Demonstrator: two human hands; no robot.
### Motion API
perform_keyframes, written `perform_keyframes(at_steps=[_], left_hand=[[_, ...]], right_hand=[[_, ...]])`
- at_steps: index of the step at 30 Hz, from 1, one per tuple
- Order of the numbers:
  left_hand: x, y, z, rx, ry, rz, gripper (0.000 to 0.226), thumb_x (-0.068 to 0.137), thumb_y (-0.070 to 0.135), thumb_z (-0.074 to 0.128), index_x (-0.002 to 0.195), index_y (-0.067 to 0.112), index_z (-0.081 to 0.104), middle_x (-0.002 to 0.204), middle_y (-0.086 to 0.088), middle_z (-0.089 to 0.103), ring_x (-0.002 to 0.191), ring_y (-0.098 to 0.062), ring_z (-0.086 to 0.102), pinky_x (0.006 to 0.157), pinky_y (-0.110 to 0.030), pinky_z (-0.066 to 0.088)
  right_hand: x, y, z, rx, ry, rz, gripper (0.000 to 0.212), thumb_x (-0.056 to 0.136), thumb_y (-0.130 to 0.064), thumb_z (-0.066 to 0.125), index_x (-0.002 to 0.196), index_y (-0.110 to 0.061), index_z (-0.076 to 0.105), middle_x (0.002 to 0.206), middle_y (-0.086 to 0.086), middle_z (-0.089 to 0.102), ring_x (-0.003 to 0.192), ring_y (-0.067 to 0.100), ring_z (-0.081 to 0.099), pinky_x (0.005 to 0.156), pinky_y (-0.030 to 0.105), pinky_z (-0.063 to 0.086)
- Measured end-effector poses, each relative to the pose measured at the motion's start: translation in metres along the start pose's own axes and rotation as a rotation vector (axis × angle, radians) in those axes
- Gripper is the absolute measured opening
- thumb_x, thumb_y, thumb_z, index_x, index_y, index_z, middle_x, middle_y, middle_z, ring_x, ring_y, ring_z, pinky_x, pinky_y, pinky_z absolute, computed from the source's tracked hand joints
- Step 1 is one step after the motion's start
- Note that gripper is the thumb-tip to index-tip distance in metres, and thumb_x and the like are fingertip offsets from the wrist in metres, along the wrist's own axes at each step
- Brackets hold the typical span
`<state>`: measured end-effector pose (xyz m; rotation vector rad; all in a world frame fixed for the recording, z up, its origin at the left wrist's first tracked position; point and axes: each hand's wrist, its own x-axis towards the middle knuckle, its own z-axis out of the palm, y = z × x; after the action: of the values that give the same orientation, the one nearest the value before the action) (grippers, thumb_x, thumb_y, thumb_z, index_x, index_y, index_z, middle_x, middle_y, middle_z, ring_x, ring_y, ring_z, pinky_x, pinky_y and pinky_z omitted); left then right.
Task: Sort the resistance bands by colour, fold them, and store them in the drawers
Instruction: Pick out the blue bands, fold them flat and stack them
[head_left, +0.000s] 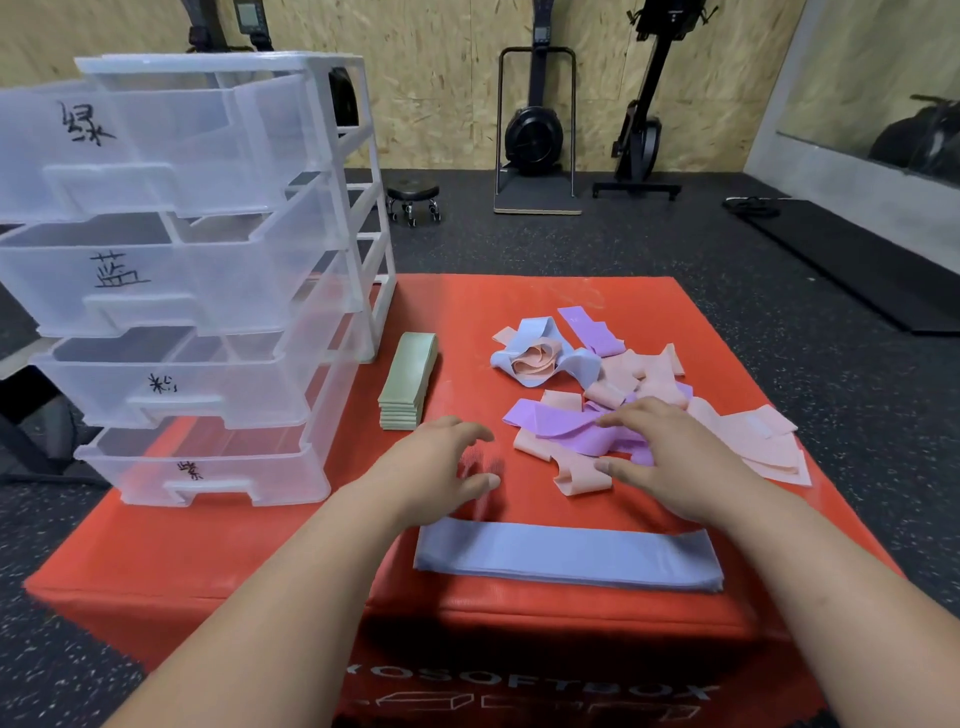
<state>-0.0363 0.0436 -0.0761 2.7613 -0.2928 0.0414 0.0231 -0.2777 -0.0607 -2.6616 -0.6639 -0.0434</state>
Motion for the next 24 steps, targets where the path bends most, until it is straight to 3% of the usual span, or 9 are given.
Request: perform_keyframes(at_steps=[8, 14, 20, 24], left_hand=[[0.042, -0.013, 0.013, -0.064, 0.070, -0.015, 0.058, 0.094, 0.055, 0.070, 0.146, 0.034, 0.054, 0.134, 0.004, 0.056, 0.126, -0.021, 0.055, 0.107, -0.041, 0.049], [0.064, -0.013, 0.023, -0.086, 0.079, 0.021, 0.057, 0.094, 0.054, 0.069, 0.145, 0.033, 0.054, 0.133, 0.005, 0.056, 0.126, -0.021, 0.055, 0.108, -0.039, 0.047], [0.070, -0.014, 0.022, -0.100, 0.062, 0.013, 0.055, 0.095, 0.052, 0.069, 0.144, 0.033, 0.055, 0.134, 0.005, 0.056, 0.126, -0.020, 0.054, 0.107, -0.039, 0.047], [0.067, -0.011, 0.018, -0.092, 0.066, 0.007, 0.055, 0.095, 0.052, 0.069, 0.144, 0.033, 0.055, 0.132, 0.005, 0.056, 0.124, -0.020, 0.056, 0.105, -0.041, 0.049]], right_hand=[[0.065, -0.011, 0.014, -0.065, -0.005, 0.227, 0.065, 0.093, -0.063, 0.061, 0.152, -0.044, 0.043, 0.162, 0.001, 0.033, 0.150, 0.026, 0.022, 0.117, 0.051, 0.035], [0.105, -0.010, 0.029, -0.208, -0.050, 0.363, 0.069, 0.094, -0.074, 0.043, 0.156, -0.050, 0.022, 0.148, 0.005, 0.046, 0.135, 0.035, 0.037, 0.106, 0.050, 0.040], [0.117, -0.008, 0.036, -0.192, -0.059, 0.386, 0.065, 0.099, -0.065, 0.042, 0.154, -0.031, 0.037, 0.152, 0.001, 0.045, 0.137, 0.034, 0.036, 0.108, 0.051, 0.039], [0.111, -0.017, 0.021, -0.105, 0.066, 0.301, 0.058, 0.102, -0.050, 0.053, 0.153, -0.024, 0.044, 0.153, 0.001, 0.048, 0.137, 0.033, 0.038, 0.108, 0.049, 0.040]])
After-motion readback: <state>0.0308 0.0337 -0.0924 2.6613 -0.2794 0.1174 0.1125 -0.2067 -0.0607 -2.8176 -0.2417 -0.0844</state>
